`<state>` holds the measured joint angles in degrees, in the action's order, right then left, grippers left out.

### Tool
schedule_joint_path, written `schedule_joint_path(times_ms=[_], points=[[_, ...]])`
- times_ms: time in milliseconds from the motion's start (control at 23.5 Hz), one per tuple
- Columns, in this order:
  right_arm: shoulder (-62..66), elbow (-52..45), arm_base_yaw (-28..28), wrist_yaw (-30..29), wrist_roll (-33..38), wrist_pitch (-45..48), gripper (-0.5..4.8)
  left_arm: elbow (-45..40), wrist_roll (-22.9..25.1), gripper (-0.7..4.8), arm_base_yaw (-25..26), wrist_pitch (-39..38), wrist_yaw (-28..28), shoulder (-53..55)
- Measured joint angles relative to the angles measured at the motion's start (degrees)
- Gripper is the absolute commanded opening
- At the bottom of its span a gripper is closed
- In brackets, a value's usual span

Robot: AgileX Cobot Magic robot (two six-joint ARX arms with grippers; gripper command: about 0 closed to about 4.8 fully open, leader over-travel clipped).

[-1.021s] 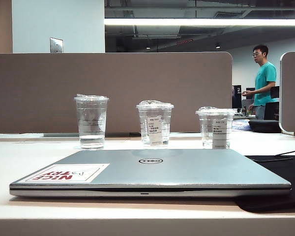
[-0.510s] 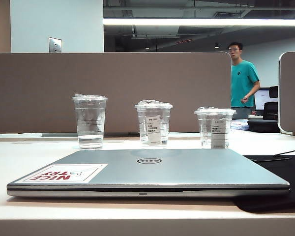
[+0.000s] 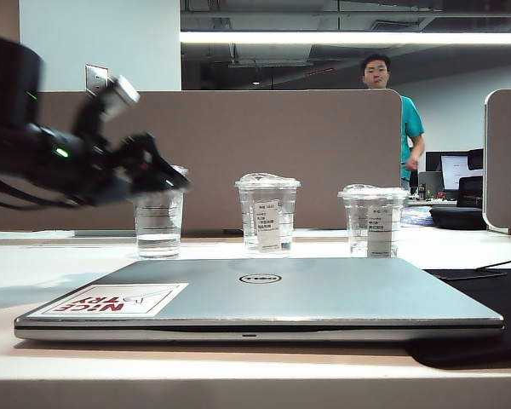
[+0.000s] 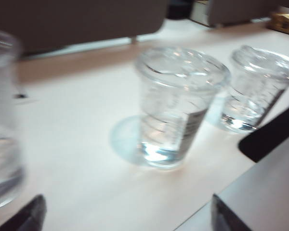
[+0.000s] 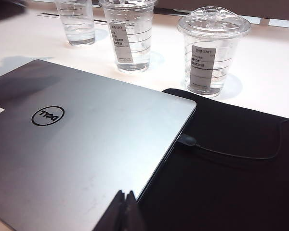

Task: Pick up the coffee cup on the middle and place it on the left side of the laptop.

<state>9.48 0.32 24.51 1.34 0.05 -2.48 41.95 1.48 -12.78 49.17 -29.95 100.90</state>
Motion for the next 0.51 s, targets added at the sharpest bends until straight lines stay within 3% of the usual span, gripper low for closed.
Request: schedule_joint_path(times_ms=[43,255,510], points=[[0.0,0.0,0.0,0.0,0.0,0.0,-0.05,3.3,0.0,4.79,-0.9,-0.2,-2.7,4.0],[0.0,0.0,0.0,0.0,0.0,0.0,-0.05,15.8,0.0,4.79,-3.0,-0.2,-4.2,17.2],[0.1,0.0,0.0,0.0,0.0,0.0,-0.05,26.4,-2.4,4.79,-3.6,-2.4,-8.2,25.4]])
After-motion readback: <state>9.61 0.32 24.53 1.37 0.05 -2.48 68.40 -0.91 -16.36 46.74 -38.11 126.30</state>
